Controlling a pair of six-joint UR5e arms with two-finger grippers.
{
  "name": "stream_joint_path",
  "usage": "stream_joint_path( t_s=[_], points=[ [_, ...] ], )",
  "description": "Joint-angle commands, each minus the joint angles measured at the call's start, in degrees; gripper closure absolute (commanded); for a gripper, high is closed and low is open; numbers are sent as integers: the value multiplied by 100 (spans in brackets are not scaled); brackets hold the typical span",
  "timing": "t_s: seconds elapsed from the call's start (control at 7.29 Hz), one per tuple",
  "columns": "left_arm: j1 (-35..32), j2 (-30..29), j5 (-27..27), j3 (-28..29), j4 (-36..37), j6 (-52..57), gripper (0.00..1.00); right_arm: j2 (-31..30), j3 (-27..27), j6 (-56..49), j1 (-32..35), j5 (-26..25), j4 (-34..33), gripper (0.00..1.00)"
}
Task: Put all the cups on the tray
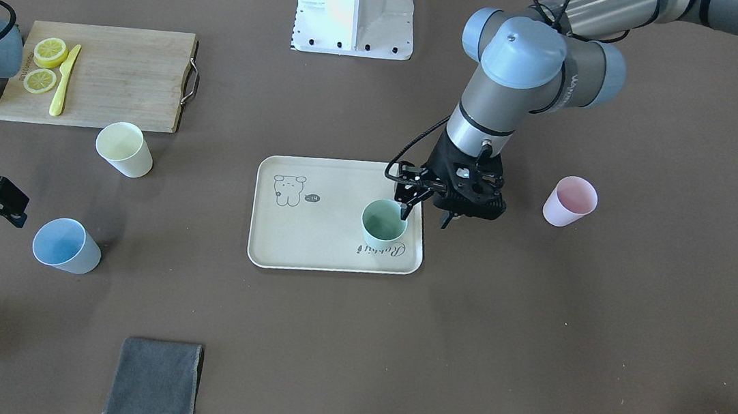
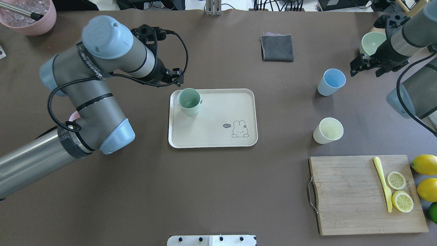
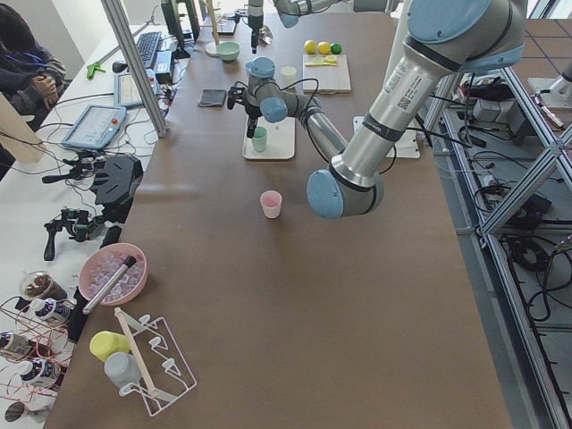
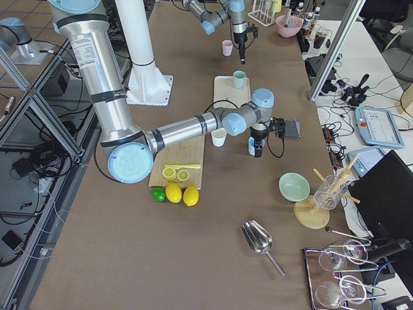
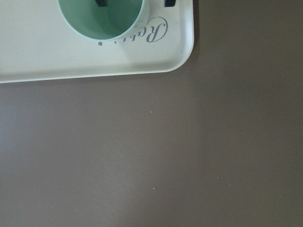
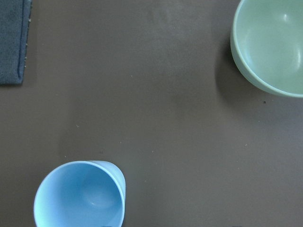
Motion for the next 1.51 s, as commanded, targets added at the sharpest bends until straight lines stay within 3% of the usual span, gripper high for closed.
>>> stream_joint_path(
  t_s=[0.0, 0.27, 0.41, 0.55, 0.69, 1.1, 1.37],
  points=[
    [-139, 225, -79, -239, 72, 294, 1, 225, -330, 165, -155, -55, 34, 15],
    [-139, 234, -71, -265, 72, 303, 1, 252, -550, 244, -313, -134, 209, 20],
    [-148, 234, -71, -265, 72, 303, 1, 243, -577, 602, -497, -430, 315, 37],
    [-148, 234, -71, -265, 72, 312, 1, 235, -578, 1023, -594, -511, 534, 72],
    [-166, 234, -71, -274, 72, 312, 1, 217, -569, 1105, -613, -495, 684, 100],
    [-489, 373, -341, -300, 81, 688, 1, 383, -88, 2234, -639, -372, 633, 100],
    [-1034, 1230, -965, -772, 72, 1582, 1, 829, 107, 3158, -718, -275, 345, 100]
  ],
)
